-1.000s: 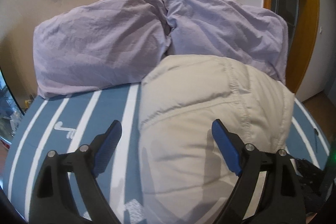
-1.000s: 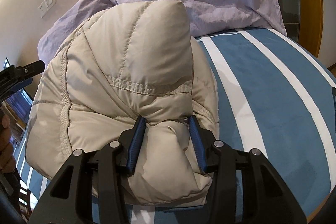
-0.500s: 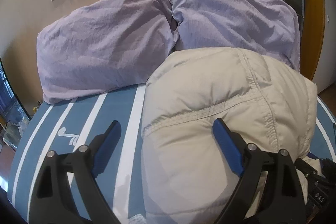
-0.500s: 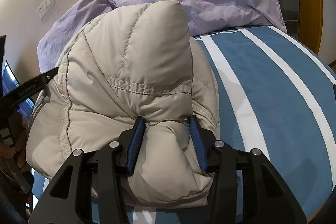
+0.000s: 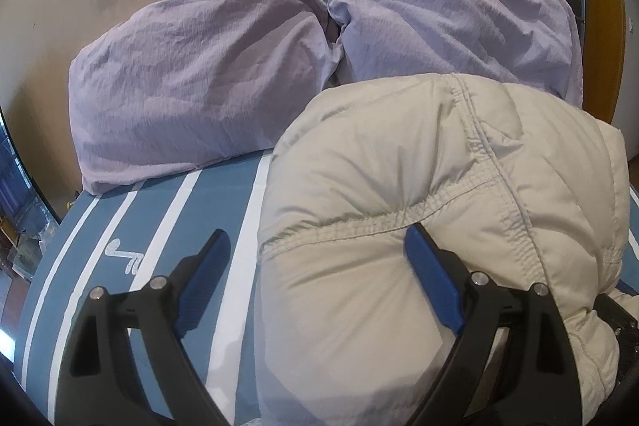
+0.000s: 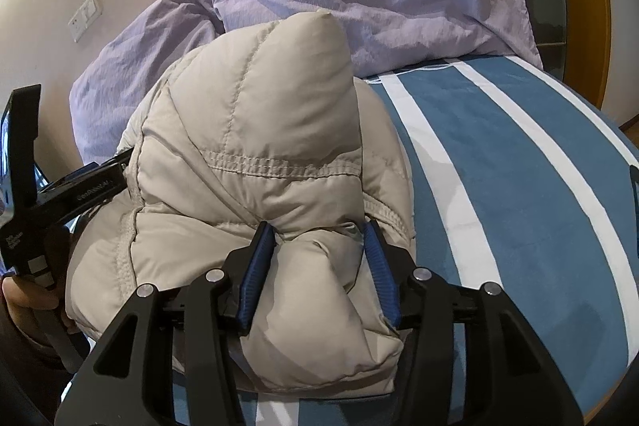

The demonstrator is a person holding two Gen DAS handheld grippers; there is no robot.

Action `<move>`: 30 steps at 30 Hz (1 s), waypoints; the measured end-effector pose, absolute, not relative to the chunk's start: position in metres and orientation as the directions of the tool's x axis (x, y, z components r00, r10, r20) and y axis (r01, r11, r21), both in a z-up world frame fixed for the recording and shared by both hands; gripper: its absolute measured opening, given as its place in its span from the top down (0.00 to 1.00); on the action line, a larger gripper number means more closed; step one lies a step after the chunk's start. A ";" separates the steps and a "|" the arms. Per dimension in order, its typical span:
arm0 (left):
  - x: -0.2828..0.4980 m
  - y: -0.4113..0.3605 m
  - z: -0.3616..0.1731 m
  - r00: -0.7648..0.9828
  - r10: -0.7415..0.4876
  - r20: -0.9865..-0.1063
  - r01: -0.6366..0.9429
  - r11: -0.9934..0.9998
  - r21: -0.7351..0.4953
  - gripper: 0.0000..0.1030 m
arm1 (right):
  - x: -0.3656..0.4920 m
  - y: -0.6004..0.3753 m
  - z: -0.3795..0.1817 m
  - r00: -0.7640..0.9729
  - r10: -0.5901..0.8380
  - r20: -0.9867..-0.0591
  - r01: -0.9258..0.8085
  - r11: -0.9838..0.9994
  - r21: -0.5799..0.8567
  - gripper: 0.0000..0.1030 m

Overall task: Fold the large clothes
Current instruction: 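Release the hood with the right gripper and lift away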

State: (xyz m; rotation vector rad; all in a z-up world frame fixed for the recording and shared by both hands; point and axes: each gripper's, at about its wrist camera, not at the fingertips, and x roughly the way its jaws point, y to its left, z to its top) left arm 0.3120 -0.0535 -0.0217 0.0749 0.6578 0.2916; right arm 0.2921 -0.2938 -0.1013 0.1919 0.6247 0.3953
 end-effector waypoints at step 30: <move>0.317 -0.056 -0.025 0.748 0.291 -0.596 -0.241 0.956 0.166 0.13 | 0.318 -0.252 -0.013 0.835 0.366 -0.411 -0.325 0.930 0.170 0.48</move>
